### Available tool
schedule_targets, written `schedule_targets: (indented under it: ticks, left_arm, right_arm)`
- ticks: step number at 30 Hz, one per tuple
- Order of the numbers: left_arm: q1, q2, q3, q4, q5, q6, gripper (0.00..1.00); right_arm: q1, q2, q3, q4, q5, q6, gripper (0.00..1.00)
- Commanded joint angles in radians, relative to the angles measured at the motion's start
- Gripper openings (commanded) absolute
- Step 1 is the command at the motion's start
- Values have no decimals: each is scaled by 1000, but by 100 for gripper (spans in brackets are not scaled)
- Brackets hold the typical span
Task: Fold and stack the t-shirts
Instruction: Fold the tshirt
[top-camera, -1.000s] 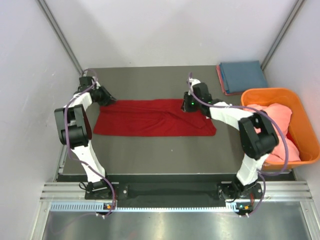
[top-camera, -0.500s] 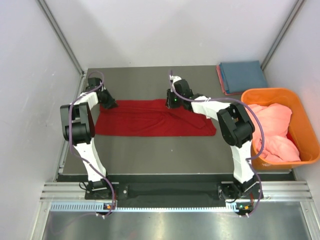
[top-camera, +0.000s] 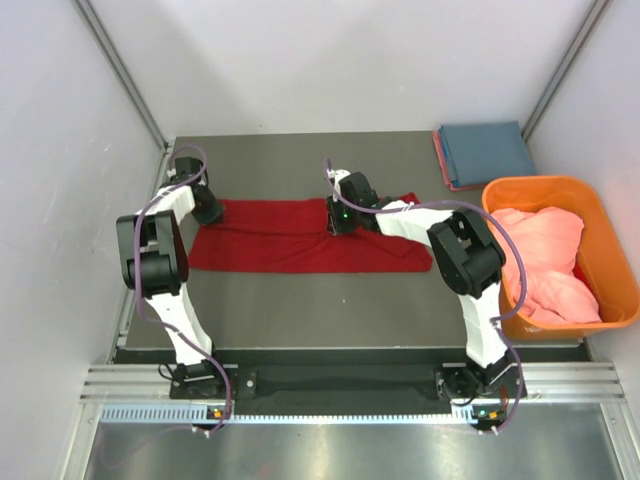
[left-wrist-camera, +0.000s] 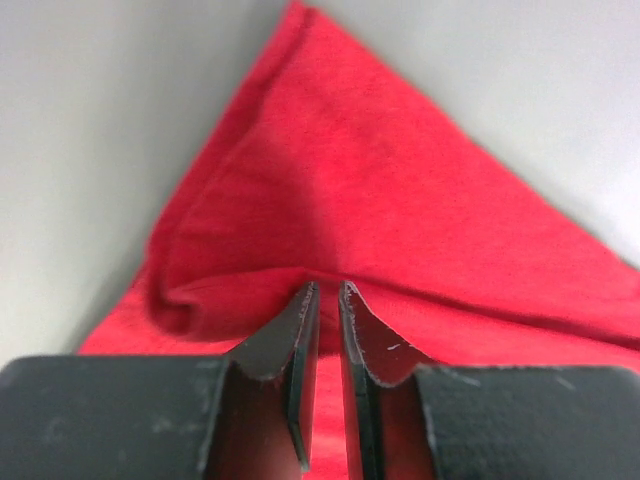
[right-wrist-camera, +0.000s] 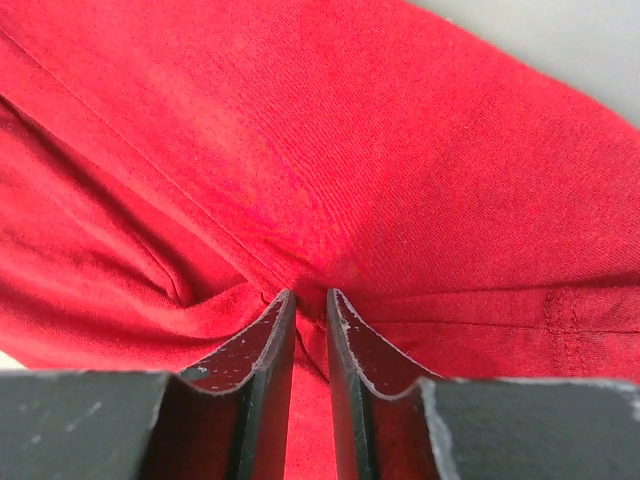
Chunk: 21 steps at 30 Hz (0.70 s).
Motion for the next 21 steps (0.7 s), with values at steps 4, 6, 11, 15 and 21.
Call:
schedule_targets:
  ticks: [4, 6, 11, 15, 21]
  left_arm:
    - [1, -76, -1, -44, -119, 28, 19]
    - [4, -70, 5, -65, -153, 29, 19]
    - [14, -53, 11, -109, -239, 26, 19]
    - [37, -47, 14, -126, -251, 20, 19]
    - [56, -32, 88, -128, -208, 57, 22]
  right_arm:
    - [17, -55, -5, -14, -14, -22, 20]
    - [17, -66, 0, -17, -15, -18, 20]
    - [20, -86, 12, -22, -17, -11, 20]
    - [20, -90, 15, -23, -17, -3, 21]
    - [20, -100, 31, -45, -8, -9, 22]
